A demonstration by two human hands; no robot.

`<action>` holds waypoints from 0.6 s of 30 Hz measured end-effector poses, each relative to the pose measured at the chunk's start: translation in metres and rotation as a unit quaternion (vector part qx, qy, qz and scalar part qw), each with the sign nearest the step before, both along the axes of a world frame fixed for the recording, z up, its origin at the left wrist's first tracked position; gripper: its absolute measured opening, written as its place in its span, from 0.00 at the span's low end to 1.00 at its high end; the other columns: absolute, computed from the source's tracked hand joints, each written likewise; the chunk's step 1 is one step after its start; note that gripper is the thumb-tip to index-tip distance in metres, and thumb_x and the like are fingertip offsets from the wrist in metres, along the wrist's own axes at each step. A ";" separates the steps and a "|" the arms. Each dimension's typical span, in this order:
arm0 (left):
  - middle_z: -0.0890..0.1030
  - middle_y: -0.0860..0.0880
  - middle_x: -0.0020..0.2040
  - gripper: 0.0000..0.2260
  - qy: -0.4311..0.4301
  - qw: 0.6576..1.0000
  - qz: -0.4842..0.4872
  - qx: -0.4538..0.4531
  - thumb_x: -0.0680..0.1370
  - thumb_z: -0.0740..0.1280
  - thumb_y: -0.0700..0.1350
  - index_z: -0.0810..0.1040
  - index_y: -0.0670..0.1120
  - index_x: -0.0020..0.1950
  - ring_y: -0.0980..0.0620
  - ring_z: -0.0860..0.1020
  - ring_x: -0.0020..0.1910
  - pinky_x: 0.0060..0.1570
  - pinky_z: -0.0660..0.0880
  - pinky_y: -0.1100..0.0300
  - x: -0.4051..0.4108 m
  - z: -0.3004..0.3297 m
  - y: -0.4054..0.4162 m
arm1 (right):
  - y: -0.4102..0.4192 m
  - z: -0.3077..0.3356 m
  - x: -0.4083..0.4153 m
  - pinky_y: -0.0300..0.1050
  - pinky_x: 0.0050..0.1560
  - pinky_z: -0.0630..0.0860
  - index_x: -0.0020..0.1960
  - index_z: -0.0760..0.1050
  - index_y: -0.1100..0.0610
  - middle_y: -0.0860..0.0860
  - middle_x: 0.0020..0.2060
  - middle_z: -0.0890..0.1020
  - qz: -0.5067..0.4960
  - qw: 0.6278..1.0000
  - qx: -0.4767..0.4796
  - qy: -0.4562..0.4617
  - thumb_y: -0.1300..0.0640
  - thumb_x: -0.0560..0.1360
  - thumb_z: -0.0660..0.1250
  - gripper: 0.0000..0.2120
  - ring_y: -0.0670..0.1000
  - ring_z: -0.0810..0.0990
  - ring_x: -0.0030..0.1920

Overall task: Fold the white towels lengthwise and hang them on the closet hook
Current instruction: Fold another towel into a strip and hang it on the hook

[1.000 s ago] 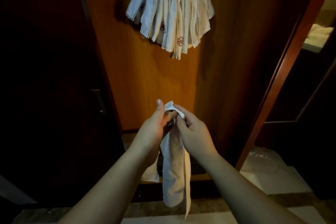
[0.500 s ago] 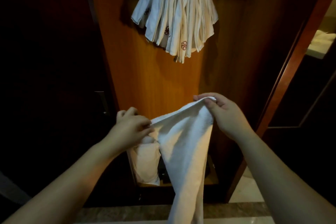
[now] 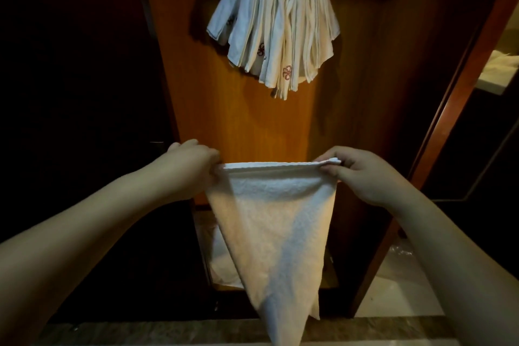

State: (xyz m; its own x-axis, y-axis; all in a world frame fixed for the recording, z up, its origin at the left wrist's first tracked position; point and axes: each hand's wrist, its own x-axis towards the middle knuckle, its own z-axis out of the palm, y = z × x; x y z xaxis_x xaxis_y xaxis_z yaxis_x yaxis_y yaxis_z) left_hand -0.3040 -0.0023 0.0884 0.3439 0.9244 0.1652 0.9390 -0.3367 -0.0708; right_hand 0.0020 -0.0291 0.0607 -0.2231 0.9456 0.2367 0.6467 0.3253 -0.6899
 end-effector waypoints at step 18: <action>0.78 0.50 0.40 0.09 -0.633 0.762 -0.058 -0.123 0.78 0.66 0.34 0.71 0.47 0.45 0.54 0.79 0.38 0.37 0.77 0.61 -0.017 0.026 0.000 | 0.012 0.026 -0.005 0.40 0.42 0.75 0.45 0.72 0.39 0.41 0.41 0.81 -0.065 0.990 0.102 0.066 0.49 0.82 0.63 0.07 0.41 0.79 0.43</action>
State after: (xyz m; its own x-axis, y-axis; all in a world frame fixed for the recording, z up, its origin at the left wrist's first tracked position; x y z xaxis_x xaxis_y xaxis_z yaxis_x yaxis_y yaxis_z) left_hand -0.3206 -0.0023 0.1139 0.1349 0.9563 0.2593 0.1663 -0.2798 0.9455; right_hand -0.0029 -0.0174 0.0870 -0.0574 0.8935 0.4453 0.6005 0.3872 -0.6996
